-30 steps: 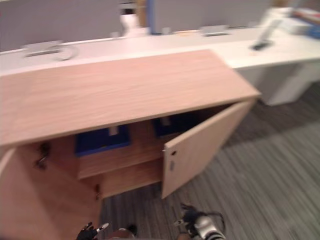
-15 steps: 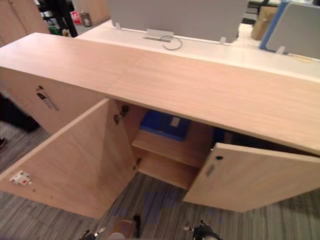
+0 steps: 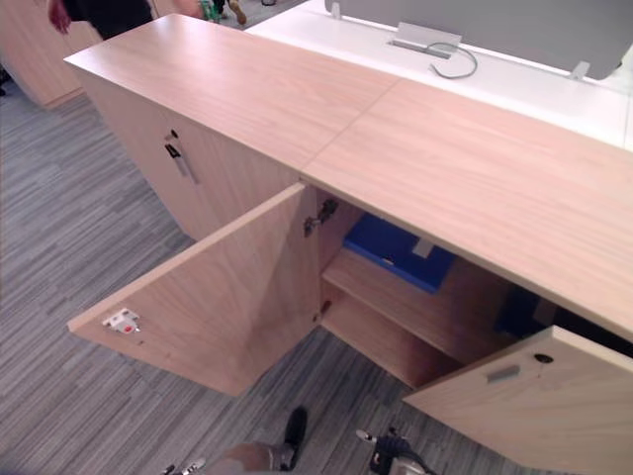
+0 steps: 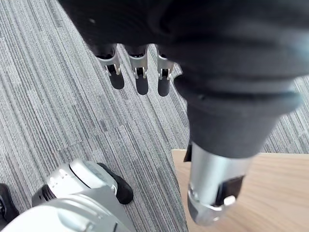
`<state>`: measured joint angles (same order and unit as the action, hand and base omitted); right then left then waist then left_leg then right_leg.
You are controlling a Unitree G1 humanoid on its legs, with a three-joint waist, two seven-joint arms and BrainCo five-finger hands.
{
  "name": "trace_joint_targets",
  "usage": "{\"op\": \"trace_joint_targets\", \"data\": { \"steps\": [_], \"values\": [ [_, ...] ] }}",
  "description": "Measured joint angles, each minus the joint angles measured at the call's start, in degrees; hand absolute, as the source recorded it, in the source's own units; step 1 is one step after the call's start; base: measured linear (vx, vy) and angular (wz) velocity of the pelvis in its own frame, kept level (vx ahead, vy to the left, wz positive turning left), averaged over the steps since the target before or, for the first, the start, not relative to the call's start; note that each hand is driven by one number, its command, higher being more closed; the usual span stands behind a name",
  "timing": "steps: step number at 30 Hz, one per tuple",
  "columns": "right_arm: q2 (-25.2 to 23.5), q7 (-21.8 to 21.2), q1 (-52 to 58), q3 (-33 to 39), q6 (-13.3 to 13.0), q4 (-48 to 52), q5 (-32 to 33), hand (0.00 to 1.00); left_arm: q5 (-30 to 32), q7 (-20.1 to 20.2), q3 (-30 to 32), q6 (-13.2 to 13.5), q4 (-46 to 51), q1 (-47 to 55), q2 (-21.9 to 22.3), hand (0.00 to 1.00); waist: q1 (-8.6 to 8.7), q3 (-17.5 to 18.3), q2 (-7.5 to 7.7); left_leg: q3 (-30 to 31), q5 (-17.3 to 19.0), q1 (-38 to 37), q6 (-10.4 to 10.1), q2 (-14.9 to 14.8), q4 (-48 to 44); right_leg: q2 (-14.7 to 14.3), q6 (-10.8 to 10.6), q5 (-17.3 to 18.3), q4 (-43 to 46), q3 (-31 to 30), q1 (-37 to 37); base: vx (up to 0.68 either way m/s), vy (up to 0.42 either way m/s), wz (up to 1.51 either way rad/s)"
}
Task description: Walk over to the cabinet, pick up the folder, carry it to the office cabinet, place the folder inside the office cabinet, then close the office cabinet door
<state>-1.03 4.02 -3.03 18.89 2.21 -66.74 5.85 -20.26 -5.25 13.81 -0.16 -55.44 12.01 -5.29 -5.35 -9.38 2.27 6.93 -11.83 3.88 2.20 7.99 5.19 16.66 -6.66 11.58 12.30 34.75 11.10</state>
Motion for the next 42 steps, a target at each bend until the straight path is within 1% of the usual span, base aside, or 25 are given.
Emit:
{"op": "trace_joint_targets", "data": {
  "steps": [1,4,7,8,9,10,12,13,15,18,19,20,22,24,25,26,28,29,31,34,37,39,40,41,42],
  "values": [
    [0.0,0.0,0.0,-0.1,0.0,0.1,0.2,0.00,-0.8,-0.1,1.2,0.0,0.0,0.1,0.3,0.00,0.08,0.0,-0.04,0.1,0.1,-0.1,-0.2,-0.5,0.2,-0.6,0.6,-0.4,-0.2,-0.1,0.0,-0.03,-0.020,-0.02],
    [-0.2,0.0,0.3,-0.7,0.0,0.9,0.4,0.00,-1.1,-0.3,3.4,-0.1,0.0,0.1,0.8,0.00,0.41,0.0,-0.01,0.0,0.2,-0.1,-0.5,-1.0,0.3,-1.2,0.7,-0.5,-0.9,-0.3,0.3,-0.05,-0.037,-0.05],
    [-0.2,-0.1,0.6,-2.6,-0.1,2.0,0.5,0.00,-0.7,-0.7,10.9,-0.6,0.0,0.1,1.9,0.00,1.81,0.0,-0.03,-1.3,0.7,-0.2,-0.4,-1.9,0.3,-2.4,0.7,-0.5,-2.9,-0.6,1.0,-0.05,-0.045,-0.11],
    [-0.2,-0.1,0.7,-2.7,-0.1,2.2,0.4,0.00,0.7,-1.1,15.4,-0.8,0.5,-0.1,1.8,0.00,2.11,0.0,0.01,-2.6,0.7,-0.4,-0.5,-2.5,0.3,-2.9,1.2,-0.5,-3.9,-0.8,1.3,-0.05,-0.064,-0.19],
    [-0.1,-0.2,1.0,-2.8,-0.1,2.5,0.3,0.00,2.2,-1.7,20.0,-1.1,1.6,-0.1,1.4,0.00,2.07,-0.1,0.01,-4.2,0.8,-1.0,-0.5,-3.2,0.3,-3.3,1.2,-0.5,-4.5,-1.7,1.7,-0.04,-0.055,-0.25],
    [-0.1,-0.2,1.4,-2.9,-0.1,2.8,0.0,0.00,3.4,-2.3,22.1,-1.3,2.4,-0.1,1.1,0.00,2.06,0.0,-0.13,-4.7,0.8,-1.2,-0.6,-3.3,0.3,-3.5,1.2,-0.5,-4.9,-2.2,1.8,-0.03,-0.054,-0.31],
    [0.3,-0.3,2.7,-4.9,-0.1,4.3,-0.3,0.00,7.9,-4.2,29.3,-2.1,5.8,-0.7,-1.9,0.00,2.03,0.4,-0.16,-6.3,1.2,-1.7,-1.0,-4.3,0.3,-4.2,1.2,-0.4,-5.8,-3.8,1.8,-0.01,-0.047,-0.34],
    [0.3,-0.5,2.8,-5.2,-0.1,4.3,-0.4,0.00,9.5,-4.7,31.1,-2.4,6.7,-1.0,-3.1,0.00,2.04,0.4,-0.06,-6.7,1.4,-1.8,-1.3,-4.5,0.3,-4.4,1.2,-0.5,-6.0,-4.1,1.8,0.01,-0.070,-0.35],
    [0.6,-0.8,3.6,-5.5,-0.1,4.4,-0.5,0.00,14.3,-6.5,36.2,-2.9,10.7,-2.5,-8.8,0.00,2.05,0.9,0.52,-7.5,2.0,-2.1,-1.9,-5.1,0.3,-4.9,1.3,-0.5,-6.7,-5.2,1.8,0.03,-0.082,-0.24],
    [1.0,-1.4,5.5,-5.5,-0.1,4.7,-0.5,0.00,20.9,-7.9,36.9,-3.6,18.8,-4.8,-13.6,0.00,1.69,1.3,1.04,-7.7,2.5,-2.0,-2.6,-5.1,0.3,-5.1,1.4,-0.6,-7.2,-5.3,2.1,0.07,-0.073,-0.06],
    [1.0,-1.4,5.8,-5.5,-0.1,4.7,-0.5,0.00,22.5,-8.2,36.7,-3.8,20.5,-5.2,-14.2,0.00,1.45,1.3,1.02,-7.7,2.5,-2.1,-2.8,-5.0,0.3,-5.1,1.4,-0.6,-7.3,-5.4,2.1,0.09,-0.056,-0.08],
    [1.3,-1.5,6.1,-5.6,-0.1,4.8,-0.5,0.00,25.4,-8.8,35.7,-4.1,22.6,-6.0,-15.6,0.00,1.49,1.4,1.05,-7.9,2.5,-2.2,-2.8,-5.0,0.3,-5.0,1.4,-0.7,-7.3,-5.6,2.2,0.07,-0.037,-0.07],
    [1.3,-1.7,6.2,-5.8,0.0,4.7,-0.5,0.00,28.4,-9.1,32.7,-4.5,25.0,-6.9,-17.2,0.00,1.37,1.7,1.15,-8.0,2.8,-2.4,-2.9,-5.0,0.2,-5.0,1.6,-0.7,-7.1,-6.3,2.4,0.10,-0.044,-0.06],
    [1.3,-2.3,6.2,-7.4,0.0,4.7,-0.6,0.00,35.0,-9.7,27.3,-5.4,27.6,-6.6,-18.2,0.00,1.32,2.0,1.44,-8.4,3.0,-3.1,-3.0,-5.4,0.2,-5.0,2.0,-0.8,-6.2,-7.1,2.2,0.09,-0.035,-0.02],
    [1.3,-2.8,6.1,-7.8,-0.1,4.8,-0.7,0.00,40.3,-9.5,21.9,-5.6,29.3,-5.9,-18.7,0.00,1.23,2.3,1.54,-9.1,3.1,-3.7,-3.2,-5.8,0.1,-5.2,2.9,-1.0,-5.2,-7.6,2.2,0.07,-0.010,-0.09],
    [1.3,-2.9,6.0,-8.0,-0.1,4.9,-0.8,0.00,42.9,-9.3,19.1,-5.5,29.7,-5.5,-18.8,0.00,1.00,2.4,1.57,-9.6,3.3,-4.2,-3.5,-6.3,0.0,-5.4,3.2,-1.2,-4.9,-8.5,2.2,0.06,-0.004,-0.15],
    [1.3,-3.3,6.1,-9.7,-0.3,5.2,-1.6,0.00,47.2,-9.4,16.6,-5.7,29.7,-4.9,-19.1,0.00,1.02,2.9,2.00,-10.1,3.4,-4.5,-3.5,-6.7,0.0,-5.7,3.5,-1.4,-4.8,-8.9,2.2,0.03,-0.013,-0.16],
    [1.3,-3.5,6.2,-10.8,-0.3,5.2,-2.6,0.00,50.7,-8.8,13.5,-5.6,29.7,-3.3,-21.0,0.00,1.11,3.1,2.22,-10.4,3.4,-4.5,-3.5,-7.0,0.0,-6.0,3.5,-1.4,-4.8,-9.0,2.1,0.02,-0.026,-0.07],
    [1.5,-3.5,6.2,-11.8,-0.4,5.2,-2.6,0.00,53.2,-8.6,9.8,-5.2,29.7,-2.1,-22.1,0.00,0.85,3.3,2.04,-10.5,3.4,-4.5,-3.5,-7.2,0.0,-6.2,3.5,-1.4,-4.8,-9.0,2.1,0.00,0.000,0.00],
    [2.1,-3.5,6.0,-13.5,-1.3,5.2,-2.6,0.00,56.7,-7.7,3.9,-4.8,28.9,-0.3,-21.3,0.00,0.67,3.7,1.27,-10.5,3.3,-4.5,-3.7,-7.5,0.3,-6.4,3.5,-1.4,-4.8,-8.9,2.1,-0.05,-0.001,0.00],
    [2.6,-3.5,5.5,-15.4,-1.4,5.2,-2.9,0.00,58.5,-6.7,-3.6,-3.8,25.5,-0.1,-19.1,0.00,1.16,4.0,0.84,-10.4,3.4,-4.2,-3.9,-7.5,0.3,-6.4,3.3,-1.5,-4.9,-8.7,1.9,-0.12,0.022,-0.04],
    [2.7,-3.4,5.3,-16.3,-1.4,5.2,-4.6,0.00,60.7,-6.1,-11.9,-3.6,23.9,0.2,-17.1,0.00,1.58,3.9,0.84,-10.2,3.4,-3.7,-3.8,-7.5,0.3,-6.4,2.9,-1.6,-5.5,-8.5,1.6,-0.12,0.033,0.00],
    [2.7,-3.3,5.3,-16.3,-1.4,5.2,-4.9,0.00,61.0,-5.6,-14.1,-3.2,23.9,0.4,-16.4,0.00,1.61,3.9,0.76,-10.2,3.4,-3.5,-3.8,-7.4,0.3,-6.4,2.9,-1.5,-5.8,-8.4,1.6,-0.13,0.039,0.04],
    [2.7,-3.2,5.2,-16.3,-1.4,5.2,-5.1,0.00,61.1,-4.7,-18.1,-2.5,23.9,0.4,-14.9,0.00,1.86,4.0,0.78,-10.2,3.3,-2.9,-3.7,-7.1,0.3,-6.1,1.8,-1.0,-6.3,-8.3,1.2,-0.17,0.071,0.08],
    [2.7,-2.9,4.9,-16.3,-1.4,5.2,-5.1,0.00,61.3,-4.0,-22.0,-1.8,24.2,0.3,-13.1,0.00,2.43,4.1,0.69,-10.1,3.2,-2.3,-3.7,-7.2,0.3,-5.9,1.6,-0.8,-6.2,-8.2,0.6,-0.14,0.063,0.09]
  ]
}}
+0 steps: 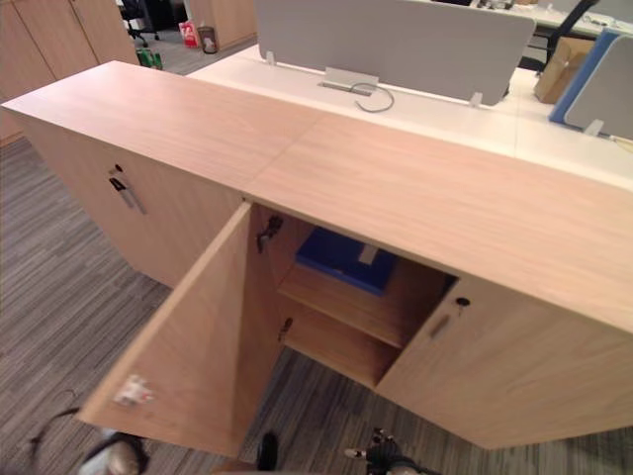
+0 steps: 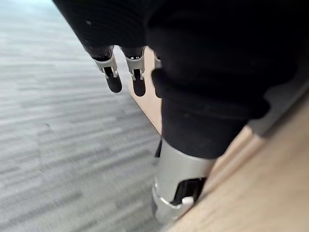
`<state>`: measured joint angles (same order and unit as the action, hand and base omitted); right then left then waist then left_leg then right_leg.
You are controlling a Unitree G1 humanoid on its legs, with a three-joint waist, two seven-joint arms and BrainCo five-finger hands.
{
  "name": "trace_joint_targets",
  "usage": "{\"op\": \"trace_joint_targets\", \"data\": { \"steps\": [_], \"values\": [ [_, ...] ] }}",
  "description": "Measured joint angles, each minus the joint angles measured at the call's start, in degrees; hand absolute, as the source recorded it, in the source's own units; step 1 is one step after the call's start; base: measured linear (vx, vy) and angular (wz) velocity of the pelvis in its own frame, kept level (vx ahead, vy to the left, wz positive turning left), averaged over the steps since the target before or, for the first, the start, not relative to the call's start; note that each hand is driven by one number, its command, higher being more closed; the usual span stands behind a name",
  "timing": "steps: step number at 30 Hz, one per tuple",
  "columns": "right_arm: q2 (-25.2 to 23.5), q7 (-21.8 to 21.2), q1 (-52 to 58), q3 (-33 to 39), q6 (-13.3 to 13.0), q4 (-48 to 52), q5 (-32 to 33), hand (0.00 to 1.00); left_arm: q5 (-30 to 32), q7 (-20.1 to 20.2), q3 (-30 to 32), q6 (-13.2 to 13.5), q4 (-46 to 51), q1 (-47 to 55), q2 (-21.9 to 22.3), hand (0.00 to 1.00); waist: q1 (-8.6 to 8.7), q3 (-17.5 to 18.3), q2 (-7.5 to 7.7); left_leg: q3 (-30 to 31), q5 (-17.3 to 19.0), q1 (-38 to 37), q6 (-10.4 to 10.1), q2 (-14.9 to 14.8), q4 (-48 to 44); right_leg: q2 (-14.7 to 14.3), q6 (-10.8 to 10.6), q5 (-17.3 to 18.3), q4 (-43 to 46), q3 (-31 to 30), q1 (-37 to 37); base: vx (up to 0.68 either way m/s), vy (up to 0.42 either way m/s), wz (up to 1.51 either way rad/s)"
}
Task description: Walk over to the cabinet, pick up the folder, carry it to the office cabinet, place the folder inside the office cabinet, then close the office cabinet door
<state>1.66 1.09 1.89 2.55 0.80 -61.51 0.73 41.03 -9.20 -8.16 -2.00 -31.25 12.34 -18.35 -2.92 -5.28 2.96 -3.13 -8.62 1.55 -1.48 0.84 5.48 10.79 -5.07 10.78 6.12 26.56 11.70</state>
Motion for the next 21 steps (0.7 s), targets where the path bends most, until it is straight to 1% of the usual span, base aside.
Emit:
{"op": "trace_joint_targets", "data": {
  "steps": [1,2,3,4,5,7,9,13,16,17,19,21],
  "values": [
    [0.0,0.2,0.0,-0.1,0.0,0.0,0.0,0.00,0.0,0.3,-1.9,0.5,0.2,0.0,0.8,0.00,0.21,0.2,-0.26,0.1,0.0,0.4,0.0,-0.1,0.0,0.0,-0.3,0.2,0.1,0.0,-0.5,-0.15,0.069,0.05],
    [0.0,0.5,0.0,-0.1,-0.1,0.0,-0.6,0.00,0.0,1.2,-5.3,1.9,0.5,-0.3,2.2,0.00,0.51,0.2,-0.25,0.2,-0.2,0.6,0.0,-0.3,0.0,-0.2,-0.6,0.4,0.2,0.0,-0.8,-0.07,0.025,0.01],
    [-0.1,0.6,0.0,-0.1,-0.1,0.0,-0.9,0.00,0.0,1.7,-7.2,2.5,0.5,-0.5,3.0,0.00,0.64,0.2,-0.23,0.3,-0.4,0.7,0.0,-0.3,0.0,-0.3,-0.6,0.4,0.2,0.0,-0.8,-0.09,0.023,0.05],
    [-0.1,0.9,0.1,-0.1,-0.2,0.1,-1.9,0.00,0.5,2.4,-10.2,4.0,0.9,-1.3,4.7,0.00,1.21,0.3,-0.19,0.5,-1.5,1.0,0.1,-0.5,0.0,-0.7,-0.7,0.4,0.2,0.0,-0.9,-0.04,-0.001,0.08],
    [-0.2,1.0,0.1,-0.1,-0.2,0.0,-2.1,0.00,0.4,2.6,-11.3,5.0,0.9,-2.5,5.3,0.00,1.44,0.4,-0.16,0.6,-1.6,1.3,0.1,-0.6,0.0,-0.8,-0.7,0.4,0.2,0.1,-1.1,-0.03,-0.004,0.08],
    [-0.2,1.3,0.0,-0.1,-0.2,0.1,-2.2,0.00,-0.1,2.7,-11.8,5.8,0.9,-3.3,7.1,0.00,1.72,0.5,-0.01,0.6,-1.9,1.6,0.0,-0.6,0.0,-0.8,-0.8,0.4,0.2,0.1,-1.4,0.02,-0.007,-0.02],
    [-0.5,1.4,0.3,0.0,-0.2,0.0,-2.5,0.00,-0.6,3.2,-13.1,6.0,0.8,-3.2,7.7,0.00,2.22,0.7,0.29,0.5,-2.6,1.7,0.0,-0.3,0.0,-0.7,-0.9,0.1,0.3,0.0,-1.5,0.08,-0.032,-0.03],
    [-0.8,1.4,-0.1,-0.2,-0.2,0.0,-4.3,0.00,-1.1,4.3,-13.6,6.0,0.3,-3.1,7.4,0.00,2.09,1.1,0.64,0.1,-2.6,2.6,0.1,-0.3,-0.4,-0.9,-1.0,0.0,0.3,-0.1,-2.2,0.10,-0.044,0.02],
    [-1.6,1.4,-1.4,-0.4,-0.1,0.0,-4.3,0.00,-1.8,4.7,-14.9,6.0,0.4,-2.9,6.2,0.00,2.15,1.2,0.79,-1.2,-2.6,2.4,0.0,-1.1,-0.4,-1.5,-0.8,-0.2,0.3,-0.9,-2.4,0.06,-0.050,-0.15],
    [-2.3,1.5,-2.3,-0.5,-0.1,0.1,-4.3,0.00,-2.4,4.8,-15.2,6.0,0.4,-2.9,5.9,0.00,2.06,1.2,0.82,-2.8,-2.6,2.0,-0.1,-1.8,-0.4,-1.9,-0.5,-0.5,0.3,-2.3,-2.6,0.01,-0.030,-0.40],
    [-2.8,1.5,-2.7,-0.5,-0.1,0.3,-4.3,0.00,-2.5,5.0,-15.4,6.0,0.4,-2.9,5.8,0.00,2.09,1.2,0.82,-4.1,-2.6,1.3,-0.1,-2.5,-0.3,-2.0,-0.4,-0.9,0.3,-3.7,-2.6,-0.02,-0.015,-0.40],
    [-3.0,1.5,-2.5,-0.4,-0.1,1.1,-4.3,0.00,-2.6,5.4,-16.5,6.0,0.4,-3.3,5.7,0.00,2.48,1.3,0.72,-6.4,-2.5,0.3,-0.2,-3.3,0.0,-2.4,-0.2,-1.0,0.2,-5.7,-2.8,-0.06,-0.007,-0.48]
  ]
}}
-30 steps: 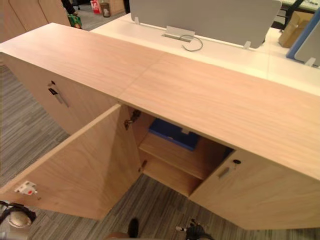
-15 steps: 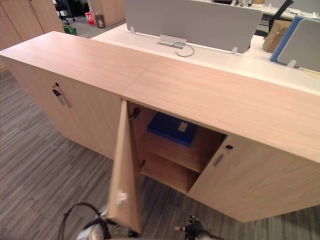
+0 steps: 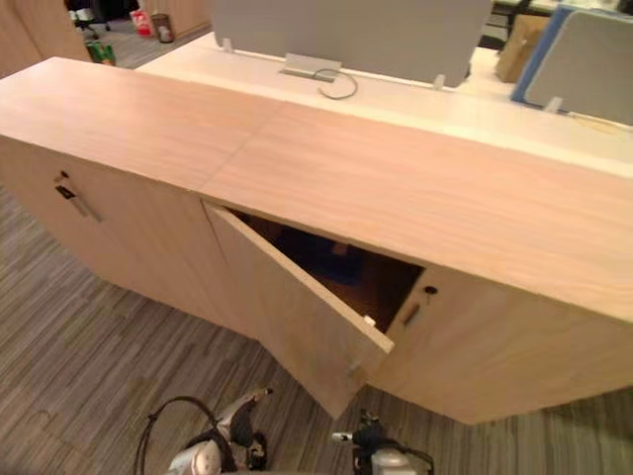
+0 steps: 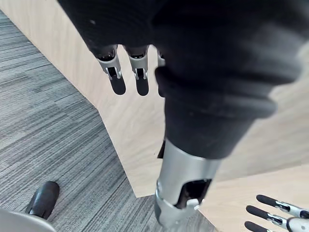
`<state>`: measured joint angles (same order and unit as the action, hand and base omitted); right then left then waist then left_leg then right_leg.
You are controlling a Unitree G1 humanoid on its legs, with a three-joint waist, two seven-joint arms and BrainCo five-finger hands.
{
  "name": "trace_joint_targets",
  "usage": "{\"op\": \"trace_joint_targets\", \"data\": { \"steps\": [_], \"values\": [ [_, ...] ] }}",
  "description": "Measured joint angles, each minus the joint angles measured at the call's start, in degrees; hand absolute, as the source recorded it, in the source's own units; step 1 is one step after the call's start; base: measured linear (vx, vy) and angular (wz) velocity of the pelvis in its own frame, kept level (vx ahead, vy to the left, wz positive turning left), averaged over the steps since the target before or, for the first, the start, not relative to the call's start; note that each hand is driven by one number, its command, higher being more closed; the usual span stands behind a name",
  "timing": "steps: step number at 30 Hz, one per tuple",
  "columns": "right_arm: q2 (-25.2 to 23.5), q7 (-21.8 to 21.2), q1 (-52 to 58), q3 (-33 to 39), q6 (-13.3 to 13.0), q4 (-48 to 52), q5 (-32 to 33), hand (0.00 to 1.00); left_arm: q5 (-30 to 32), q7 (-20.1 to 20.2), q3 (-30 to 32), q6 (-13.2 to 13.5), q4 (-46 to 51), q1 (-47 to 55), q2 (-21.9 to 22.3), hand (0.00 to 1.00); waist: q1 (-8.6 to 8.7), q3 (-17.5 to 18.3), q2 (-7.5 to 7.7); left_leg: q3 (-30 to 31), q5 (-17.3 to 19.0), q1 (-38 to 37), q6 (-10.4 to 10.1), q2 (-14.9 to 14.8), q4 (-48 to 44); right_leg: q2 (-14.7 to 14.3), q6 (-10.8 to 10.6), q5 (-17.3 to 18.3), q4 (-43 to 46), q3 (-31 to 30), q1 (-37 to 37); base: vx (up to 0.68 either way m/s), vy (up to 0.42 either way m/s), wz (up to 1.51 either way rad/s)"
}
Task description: Walk over to the cabinet, pick up the folder, carry it to the office cabinet, place the folder inside the office cabinet, then close the office cabinet door
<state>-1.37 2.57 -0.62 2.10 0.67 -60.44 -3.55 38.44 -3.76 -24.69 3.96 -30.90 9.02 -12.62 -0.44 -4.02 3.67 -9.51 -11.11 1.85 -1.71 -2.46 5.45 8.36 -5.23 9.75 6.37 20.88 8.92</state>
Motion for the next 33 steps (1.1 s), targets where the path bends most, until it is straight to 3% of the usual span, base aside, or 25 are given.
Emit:
{"op": "trace_joint_targets", "data": {
  "steps": [5,9,11,18,26,31,33],
  "values": [
    [1.1,0.2,1.1,0.1,0.1,0.3,0.1,0.00,-0.2,0.5,-0.5,0.0,-1.7,-4.1,0.0,0.00,1.57,0.6,-1.14,-3.4,0.9,-0.9,-0.9,-1.2,0.0,-0.5,0.6,-0.4,-0.3,-3.2,-1.2,-0.12,0.025,-0.39],
    [1.8,0.4,2.4,0.8,0.2,2.5,0.2,0.00,-0.2,-0.5,3.9,0.0,-2.3,-9.6,-0.6,0.00,3.06,0.7,-2.05,-5.3,1.4,-0.9,-0.2,-1.6,0.0,-0.6,0.6,-0.4,-0.5,-5.5,-2.3,-0.08,0.045,-0.28],
    [2.2,0.4,3.0,1.3,0.1,2.8,0.2,0.00,-0.2,-1.6,6.1,-0.2,-2.3,-13.3,-2.3,0.00,4.03,1.0,-2.13,-6.1,1.8,-0.9,-0.2,-1.5,0.0,-0.7,0.7,-0.5,-1.1,-6.6,-2.6,-0.01,0.034,-0.23],
    [2.4,0.3,4.8,5.4,0.1,2.9,2.1,0.00,-1.6,-4.3,11.9,-2.2,-2.3,-22.9,-6.6,0.00,5.01,1.8,-2.75,-10.2,2.4,-2.5,-0.4,-0.8,-0.3,-0.3,0.3,-2.9,-2.4,-10.4,-2.6,0.07,0.028,-0.30],
    [2.4,-0.1,4.9,5.9,-0.6,2.7,2.8,0.00,-11.0,-8.9,17.9,-4.2,-4.5,-25.8,-7.6,0.00,5.69,2.0,-3.04,-11.9,2.1,-4.1,-0.9,-2.0,-0.3,-1.3,1.4,-3.7,-2.5,-10.5,-1.9,-0.01,-0.021,-0.11],
    [2.5,0.0,4.9,7.9,-0.8,2.1,4.8,0.00,-23.2,-12.7,26.8,-4.0,-8.1,-25.3,-1.8,0.00,5.65,2.0,-3.22,-11.5,2.1,-4.2,-0.9,-2.2,0.0,-1.4,1.4,-4.2,-2.7,-10.5,-1.9,-0.12,0.017,-0.01],
    [2.5,0.0,4.9,7.9,-0.8,2.1,4.8,0.00,-32.4,-12.8,30.4,-3.2,-10.3,-21.9,1.7,0.00,5.50,2.0,-3.20,-10.8,2.3,-4.3,-1.0,-1.8,0.0,-1.0,1.4,-4.2,-3.1,-10.1,-1.6,-0.11,0.049,0.09]
  ]
}}
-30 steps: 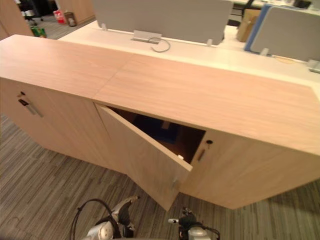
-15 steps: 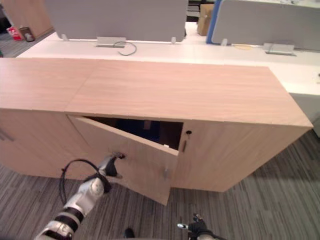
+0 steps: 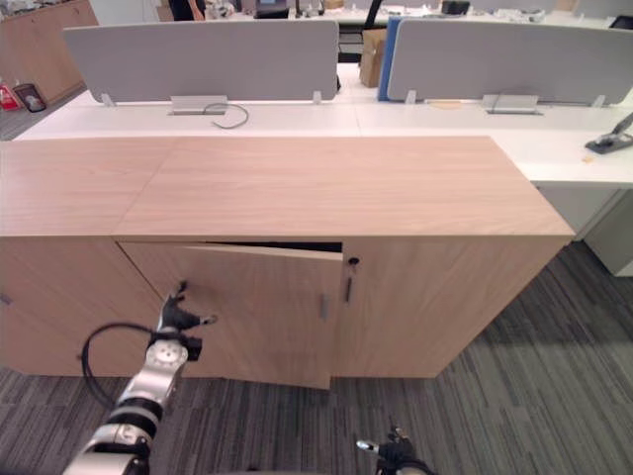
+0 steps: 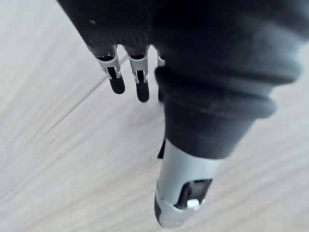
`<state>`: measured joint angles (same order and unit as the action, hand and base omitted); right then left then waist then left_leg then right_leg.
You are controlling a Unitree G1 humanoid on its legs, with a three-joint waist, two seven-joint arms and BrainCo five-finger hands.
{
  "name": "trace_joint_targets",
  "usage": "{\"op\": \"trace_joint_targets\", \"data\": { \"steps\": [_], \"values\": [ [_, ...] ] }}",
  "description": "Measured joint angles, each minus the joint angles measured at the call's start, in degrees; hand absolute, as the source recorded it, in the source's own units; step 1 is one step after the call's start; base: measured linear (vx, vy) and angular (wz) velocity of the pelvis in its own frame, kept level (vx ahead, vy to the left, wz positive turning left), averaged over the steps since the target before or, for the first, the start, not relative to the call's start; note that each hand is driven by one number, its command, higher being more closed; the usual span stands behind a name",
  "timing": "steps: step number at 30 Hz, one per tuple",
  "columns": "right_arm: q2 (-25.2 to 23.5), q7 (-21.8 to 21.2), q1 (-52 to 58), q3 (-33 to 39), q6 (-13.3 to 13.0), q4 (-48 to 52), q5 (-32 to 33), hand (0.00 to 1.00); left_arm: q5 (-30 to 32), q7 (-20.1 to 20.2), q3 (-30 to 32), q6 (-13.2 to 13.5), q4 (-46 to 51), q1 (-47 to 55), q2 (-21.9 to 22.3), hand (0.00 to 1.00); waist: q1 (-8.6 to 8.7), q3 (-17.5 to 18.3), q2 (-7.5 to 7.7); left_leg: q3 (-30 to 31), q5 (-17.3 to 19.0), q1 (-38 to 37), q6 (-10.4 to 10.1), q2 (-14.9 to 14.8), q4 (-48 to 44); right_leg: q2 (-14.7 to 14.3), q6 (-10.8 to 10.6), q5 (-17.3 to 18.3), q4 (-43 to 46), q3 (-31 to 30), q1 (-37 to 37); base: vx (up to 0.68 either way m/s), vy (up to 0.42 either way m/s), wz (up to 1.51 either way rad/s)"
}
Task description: Walk over to the cabinet, pick up the folder, carry it to the office cabinet, place the folder inside the office cabinet, then close the office cabinet door
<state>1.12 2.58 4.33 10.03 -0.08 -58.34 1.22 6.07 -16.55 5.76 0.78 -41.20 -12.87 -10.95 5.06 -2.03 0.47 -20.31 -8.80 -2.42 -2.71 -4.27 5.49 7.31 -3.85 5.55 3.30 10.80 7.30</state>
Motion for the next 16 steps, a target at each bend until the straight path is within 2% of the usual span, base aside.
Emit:
{"op": "trace_joint_targets", "data": {
  "steps": [2,5,10,11,13,16],
  "values": [
    [0.0,0.1,0.0,0.1,0.1,-0.1,0.0,0.00,-7.1,-0.1,2.1,0.6,-2.2,3.7,2.9,0.00,-0.44,0.0,0.11,1.1,0.1,0.0,0.1,0.4,0.0,0.3,0.2,0.1,-0.1,0.5,0.4,-0.06,0.042,0.17],
    [-0.1,0.4,0.1,1.5,0.1,-0.8,0.0,0.00,-14.1,0.2,2.4,1.0,-5.7,11.3,6.7,0.00,-1.64,-0.1,0.44,3.3,0.1,-0.1,0.6,1.5,0.0,0.9,-0.1,0.3,-0.7,2.6,2.1,-0.01,0.031,0.39],
    [-0.2,0.4,-0.1,2.5,0.6,-2.7,0.0,0.00,-26.8,7.3,6.4,2.0,-12.0,21.6,7.0,0.00,-3.83,-0.3,1.21,5.8,0.3,-0.2,1.1,2.8,0.0,1.8,-1.1,0.7,-1.0,5.2,4.1,0.04,0.009,0.30],
    [-0.2,0.3,-0.2,2.5,0.7,-3.2,0.0,0.00,-28.5,8.6,7.1,2.0,-14.4,23.0,7.1,0.00,-4.50,-0.4,1.31,6.0,0.3,-0.2,1.2,3.1,0.0,2.0,-1.2,0.8,-1.0,5.7,4.3,0.04,0.010,0.16],
    [-0.3,0.1,-0.5,4.2,0.8,-3.9,0.0,0.00,-30.7,10.1,8.7,2.6,-15.8,23.8,7.3,0.00,-4.72,-0.5,1.45,7.3,0.3,0.2,1.4,3.5,0.0,2.1,-1.3,0.9,-1.2,6.8,4.7,0.04,0.008,0.28],
    [-0.2,-0.1,-0.8,4.8,1.0,-4.8,0.1,0.00,-29.3,12.1,9.8,3.3,-17.8,24.3,7.1,0.00,-4.92,-0.7,1.68,8.3,0.3,0.0,1.4,4.0,0.0,2.4,-1.1,1.3,-1.2,8.0,5.6,0.02,0.008,0.22]
  ]
}}
